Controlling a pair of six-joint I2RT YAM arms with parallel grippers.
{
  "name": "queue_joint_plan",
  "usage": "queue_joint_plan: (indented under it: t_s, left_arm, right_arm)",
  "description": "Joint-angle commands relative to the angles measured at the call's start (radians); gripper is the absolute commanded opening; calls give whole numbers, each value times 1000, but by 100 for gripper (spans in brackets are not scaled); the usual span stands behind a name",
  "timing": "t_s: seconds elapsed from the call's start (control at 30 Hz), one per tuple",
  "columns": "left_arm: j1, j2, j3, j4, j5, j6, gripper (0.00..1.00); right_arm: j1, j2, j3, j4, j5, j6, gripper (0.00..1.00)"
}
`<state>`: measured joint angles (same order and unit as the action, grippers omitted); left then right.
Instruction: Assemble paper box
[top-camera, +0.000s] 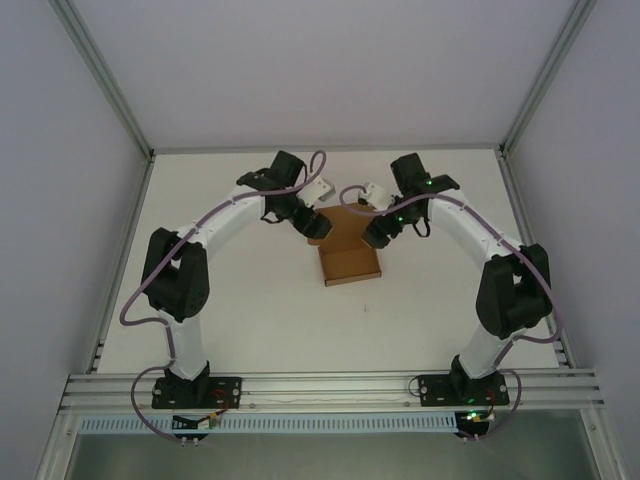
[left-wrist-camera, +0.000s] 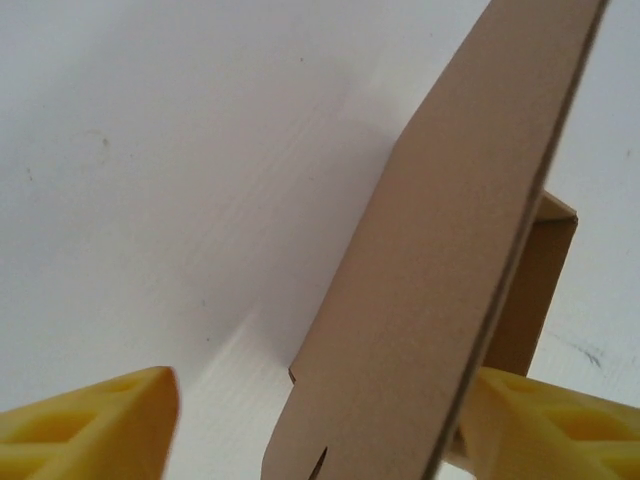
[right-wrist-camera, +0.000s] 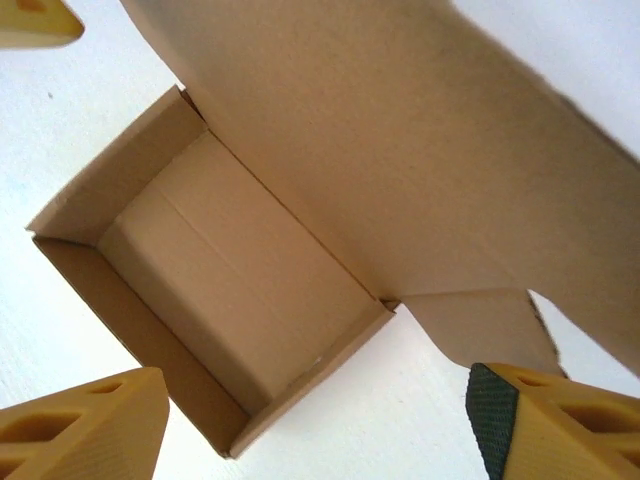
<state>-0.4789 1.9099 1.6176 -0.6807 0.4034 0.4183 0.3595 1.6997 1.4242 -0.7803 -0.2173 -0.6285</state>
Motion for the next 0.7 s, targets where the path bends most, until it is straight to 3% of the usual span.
queue_joint_plan:
  t_s: [0.0, 0.23, 0.47, 0.67]
  left_arm:
    - [9, 2, 31, -108, 5, 81, 67]
    - [9, -8, 6, -134, -39, 117, 49]
    - [5, 16, 42, -142, -66, 145, 3]
    - [-21, 20, 53, -144, -143, 263, 0]
  right_arm:
    - [-18, 11, 44, -29, -4, -58, 78]
    - [-79, 61, 156, -111, -10, -105, 81]
    - [-90, 109, 277, -217, -89, -190, 84]
    - [-89, 181, 385, -391, -178, -295, 82]
